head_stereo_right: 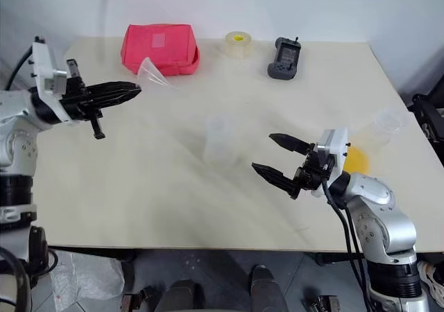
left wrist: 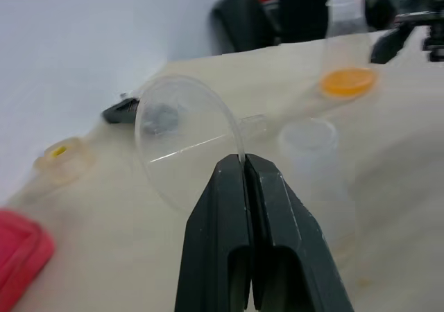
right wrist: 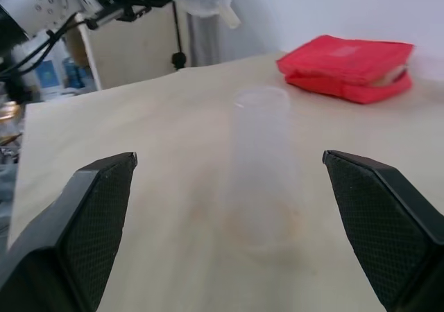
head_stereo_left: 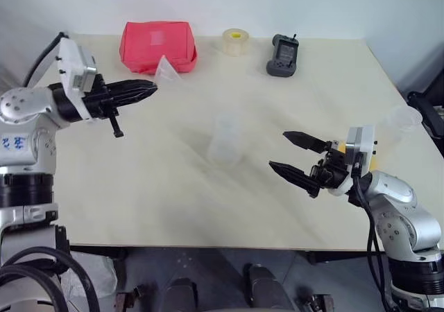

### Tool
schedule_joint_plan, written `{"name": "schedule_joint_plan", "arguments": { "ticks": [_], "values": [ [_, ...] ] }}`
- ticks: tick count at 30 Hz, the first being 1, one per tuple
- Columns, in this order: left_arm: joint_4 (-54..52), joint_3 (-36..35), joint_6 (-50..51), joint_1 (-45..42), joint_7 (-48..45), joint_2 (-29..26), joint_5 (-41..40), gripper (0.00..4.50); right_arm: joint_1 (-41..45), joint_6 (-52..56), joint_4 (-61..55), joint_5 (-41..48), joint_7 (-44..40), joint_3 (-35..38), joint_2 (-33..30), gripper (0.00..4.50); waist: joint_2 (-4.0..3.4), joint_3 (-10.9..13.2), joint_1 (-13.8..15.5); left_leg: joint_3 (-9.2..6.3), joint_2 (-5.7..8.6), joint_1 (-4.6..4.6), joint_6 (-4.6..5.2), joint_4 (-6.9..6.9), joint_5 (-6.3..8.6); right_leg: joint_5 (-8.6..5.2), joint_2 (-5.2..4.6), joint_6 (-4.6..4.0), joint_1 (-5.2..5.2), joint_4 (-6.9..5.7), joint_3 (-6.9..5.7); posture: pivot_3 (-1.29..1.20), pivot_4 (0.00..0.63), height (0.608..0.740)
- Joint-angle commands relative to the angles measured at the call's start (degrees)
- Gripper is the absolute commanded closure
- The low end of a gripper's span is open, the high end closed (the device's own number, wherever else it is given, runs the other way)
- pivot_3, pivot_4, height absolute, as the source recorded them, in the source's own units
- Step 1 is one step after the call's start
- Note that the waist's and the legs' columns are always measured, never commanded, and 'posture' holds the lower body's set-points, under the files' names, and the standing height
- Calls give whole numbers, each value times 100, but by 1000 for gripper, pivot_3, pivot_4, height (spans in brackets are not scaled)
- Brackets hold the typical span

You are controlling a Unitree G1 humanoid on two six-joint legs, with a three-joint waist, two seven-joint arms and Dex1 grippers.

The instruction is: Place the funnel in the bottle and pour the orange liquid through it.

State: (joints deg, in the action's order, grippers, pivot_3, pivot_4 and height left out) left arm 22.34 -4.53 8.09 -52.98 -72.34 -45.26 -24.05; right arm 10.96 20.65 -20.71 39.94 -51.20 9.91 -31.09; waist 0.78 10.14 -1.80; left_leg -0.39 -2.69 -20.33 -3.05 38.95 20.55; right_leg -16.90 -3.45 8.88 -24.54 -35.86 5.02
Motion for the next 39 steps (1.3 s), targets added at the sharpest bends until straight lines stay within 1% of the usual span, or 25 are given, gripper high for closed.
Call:
{"name": "schedule_joint_plan", "arguments": {
  "ticks": [1,5,9,14,19,24,31,36,39],
  "values": [
    [462,177,-369,-391,-410,51,257,4493,-76,-168,-349,39,122,101,62,0,-1,0,2,0,0,0,0,1,0,0,1,0,0,0,0,0,150,740],
    [1135,504,-1276,-946,-651,331,710,4493,-255,-253,-567,-46,347,-20,227,0,0,1,19,1,0,-1,1,1,1,0,0,0,-1,0,2,0,150,740],
    [1494,560,-1577,-1352,-844,644,795,4493,-403,-288,-715,-98,494,-65,323,0,2,3,71,-4,3,-9,1,8,0,1,0,2,2,6,0,0,150,740],
    [1959,643,-1879,-1697,-1089,894,982,4493,-508,-342,-781,-117,588,-103,346,0,2,3,17,-3,3,-9,5,5,3,3,1,5,0,10,0,0,150,740],
    [2319,786,-2174,-1885,-1427,1022,1184,4493,-544,-366,-844,-134,669,-116,370,0,1,3,11,-2,3,-8,6,5,3,2,1,5,0,8,1,0,150,740],
    [2742,984,-2695,-2033,-1521,1041,1549,4493,-570,-387,-867,-150,739,-101,371,0,1,3,21,-2,3,-8,6,6,3,3,1,5,1,10,1,0,150,740],
    [3037,1017,-3109,-2203,-1607,1125,1661,4493,-659,-414,-933,-149,821,-97,362,0,1,3,23,-2,3,-9,7,6,3,2,1,5,1,9,1,0,150,740],
    [3240,1164,-3423,-2471,-1813,1353,1764,4493,-584,-433,-860,-181,818,-134,358,0,2,3,35,-2,3,-10,7,9,3,3,0,5,2,10,1,0,150,740],
    [3376,1285,-3422,-2632,-1873,1459,1843,3894,-538,-441,-827,-198,811,-135,355,0,2,3,29,-2,3,-10,7,8,4,3,1,6,1,10,1,0,150,740]
  ]
}}
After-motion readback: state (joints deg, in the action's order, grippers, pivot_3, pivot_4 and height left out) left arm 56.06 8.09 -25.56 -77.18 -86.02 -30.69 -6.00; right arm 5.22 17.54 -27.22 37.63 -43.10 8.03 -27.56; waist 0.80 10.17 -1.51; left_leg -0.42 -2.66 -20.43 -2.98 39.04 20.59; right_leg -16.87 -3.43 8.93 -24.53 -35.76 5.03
